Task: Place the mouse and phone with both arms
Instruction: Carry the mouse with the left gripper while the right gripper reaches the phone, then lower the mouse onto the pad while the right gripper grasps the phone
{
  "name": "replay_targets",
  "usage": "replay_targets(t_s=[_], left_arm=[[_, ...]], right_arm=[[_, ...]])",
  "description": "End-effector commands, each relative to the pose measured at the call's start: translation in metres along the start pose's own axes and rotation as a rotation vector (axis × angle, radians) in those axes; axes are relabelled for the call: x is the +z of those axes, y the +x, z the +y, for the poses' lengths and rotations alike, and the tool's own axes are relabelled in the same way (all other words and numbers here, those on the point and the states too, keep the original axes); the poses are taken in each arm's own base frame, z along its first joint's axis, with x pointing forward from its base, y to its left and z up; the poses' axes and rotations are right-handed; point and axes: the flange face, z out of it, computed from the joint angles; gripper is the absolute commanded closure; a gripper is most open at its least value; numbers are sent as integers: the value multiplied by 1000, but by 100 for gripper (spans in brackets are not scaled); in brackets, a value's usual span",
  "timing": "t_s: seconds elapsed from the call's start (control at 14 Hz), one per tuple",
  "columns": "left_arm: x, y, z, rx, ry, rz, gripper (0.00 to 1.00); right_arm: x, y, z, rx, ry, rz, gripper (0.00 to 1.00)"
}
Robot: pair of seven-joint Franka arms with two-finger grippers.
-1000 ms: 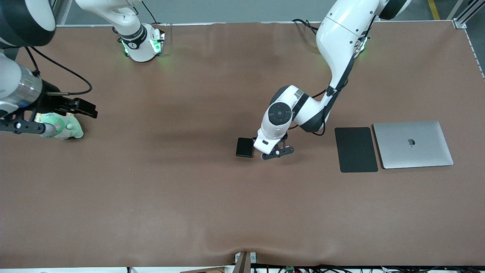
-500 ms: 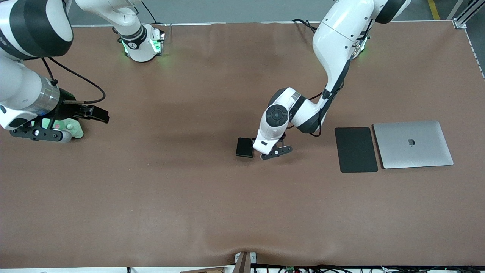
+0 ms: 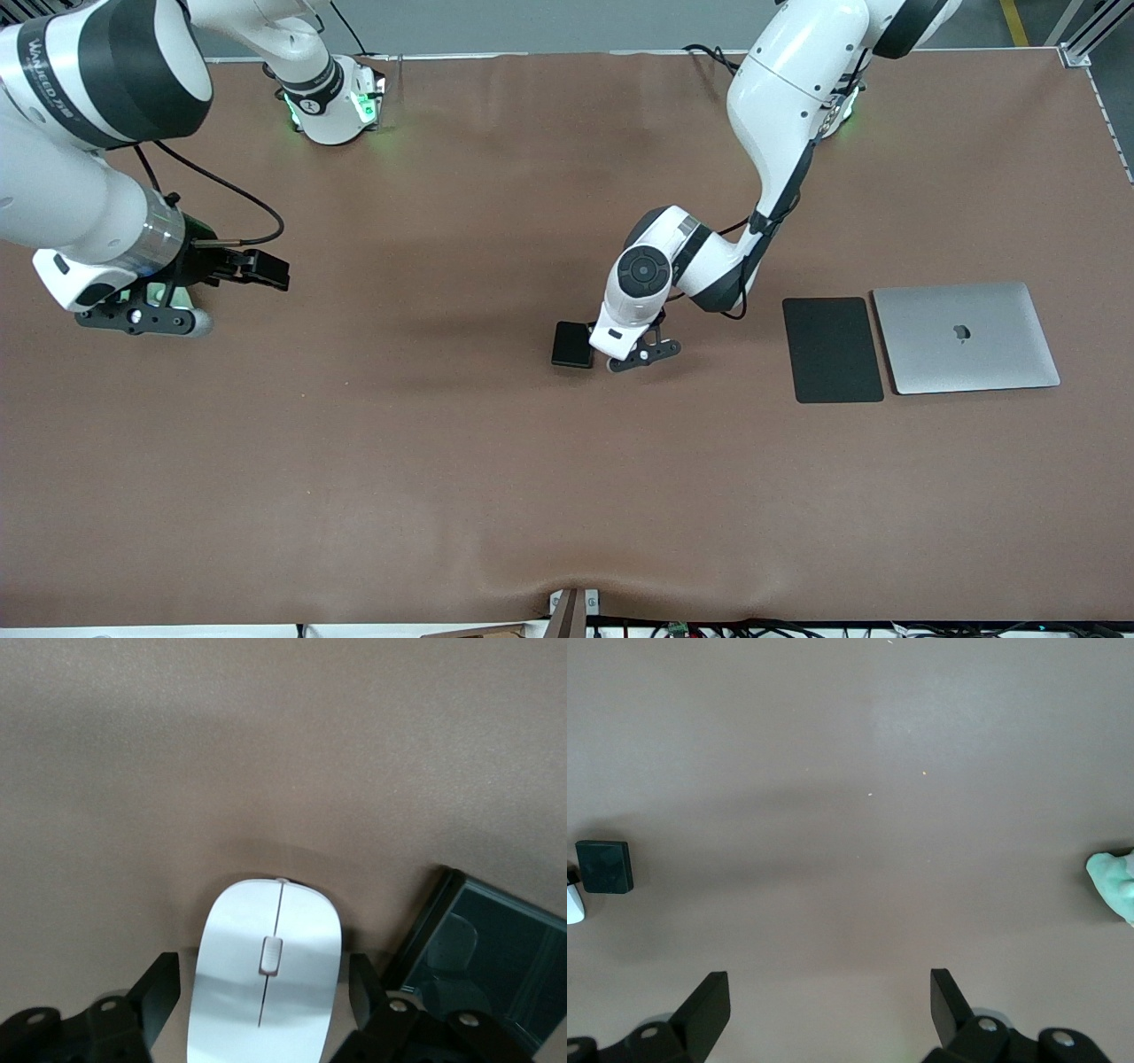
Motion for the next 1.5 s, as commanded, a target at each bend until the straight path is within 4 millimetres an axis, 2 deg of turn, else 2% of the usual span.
replay_targets(t_s=[0.0, 0.14, 0.36, 0.57, 0.71, 0.93, 1.07, 1.14, 1.29, 1.43], left_arm=[[-1, 0, 6, -30, -16, 19, 32], [-4, 1, 6, -29, -20, 24, 39], [-12, 7, 2, -34, -18, 26, 40], [-44, 16, -11, -14, 23, 6, 40], [-71, 31, -31, 14, 48, -11, 40], [-119, 57, -66, 42, 70, -31, 40], [-144, 78, -99, 56, 88, -56, 40], [-155, 85, -114, 53, 100, -69, 39], [-165, 107, -154, 13, 121, -74, 39], [-160, 125, -194, 18, 178, -64, 39]], right_arm=[[15, 3, -23, 21, -1, -1, 0], [28, 6, -47, 28, -7, 3, 0], [53, 15, -77, 75, 60, -8, 0], [76, 22, -102, 96, 98, -4, 0], [94, 25, -123, 110, 96, 8, 0], [128, 32, -154, 112, 82, 18, 0], [157, 38, -187, 123, 81, 41, 0], [172, 37, -209, 141, 87, 63, 0], [202, 32, -248, 170, 93, 92, 0], [221, 32, -275, 195, 107, 115, 0]])
